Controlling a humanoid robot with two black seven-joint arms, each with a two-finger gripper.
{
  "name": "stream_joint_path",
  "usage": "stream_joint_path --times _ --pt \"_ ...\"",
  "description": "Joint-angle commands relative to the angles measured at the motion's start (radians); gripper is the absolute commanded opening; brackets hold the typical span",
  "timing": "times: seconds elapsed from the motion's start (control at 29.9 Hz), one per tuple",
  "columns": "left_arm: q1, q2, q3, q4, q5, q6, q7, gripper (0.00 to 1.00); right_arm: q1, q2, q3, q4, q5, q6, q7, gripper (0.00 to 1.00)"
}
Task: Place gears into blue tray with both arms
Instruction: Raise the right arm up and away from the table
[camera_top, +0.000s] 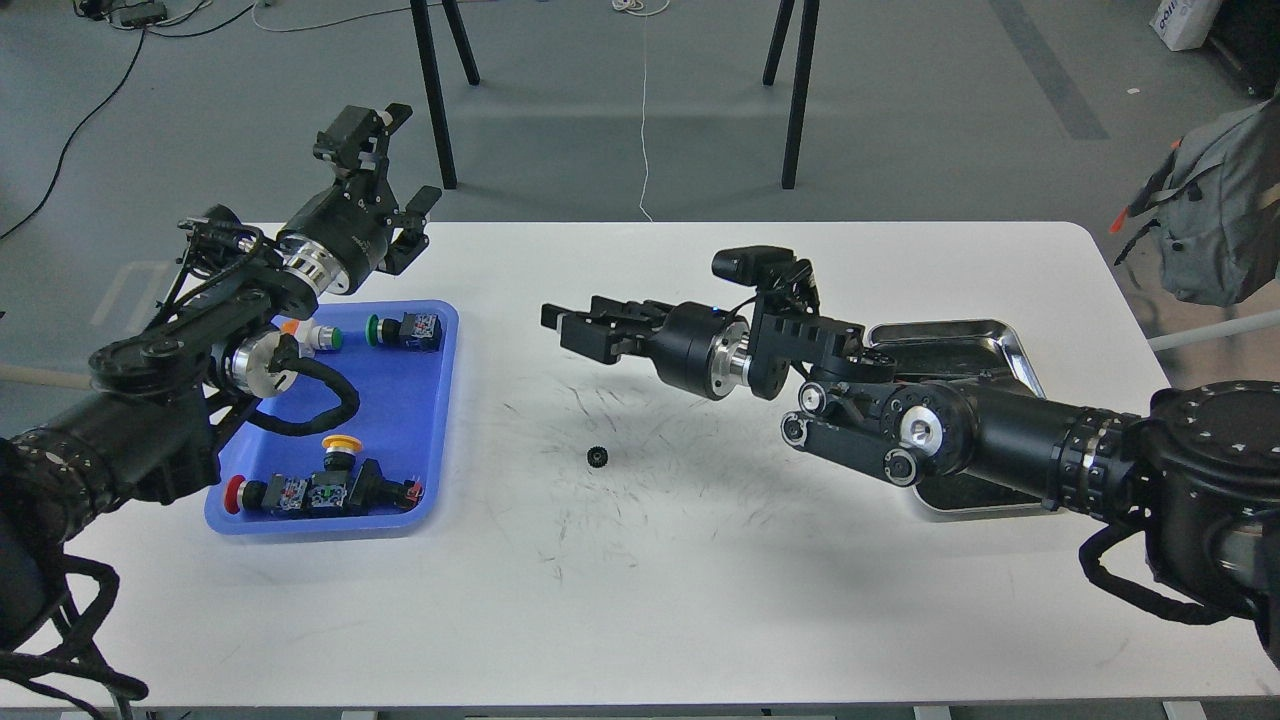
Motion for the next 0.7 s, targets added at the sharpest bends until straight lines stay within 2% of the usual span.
stream_joint_path --times 0.0,0.17,0.23,0.3,0.4,0.57,0.67 --pt "-0.002 -0.002 0.002 0.000 0.003 0.003 0.000 1.00 0.039 -0.054 0.013 -0.002 0.154 0.006 -0.002 0.81" --pt "0.000 -0.006 0.003 0.000 0.011 0.005 0.000 1.00 0.058 -0.130 0.028 0.000 0.275 0.018 -0.005 0.85" --pt "0.003 -0.009 0.005 0.000 0.012 0.006 0.000 1.00 0.061 -0.163 0.044 -0.003 0.344 0.043 -0.021 0.87" --pt "0.003 -0.010 0.011 -0.004 0.012 0.003 0.000 1.00 0.062 -0.193 0.045 -0.011 0.395 0.072 -0.043 0.93" --pt "0.000 -0.006 0.041 -0.026 0.012 0.002 0.000 1.00 0.078 -0.252 0.065 -0.043 0.449 0.099 -0.046 0.94" --pt "-0.005 0.017 0.057 -0.141 0.034 0.000 0.000 1.00 0.070 -0.337 0.100 -0.045 0.564 0.135 -0.058 0.94" --pt "-0.007 0.069 0.057 -0.271 0.106 0.009 0.000 1.00 0.059 -0.384 0.103 -0.045 0.613 0.139 -0.068 0.94"
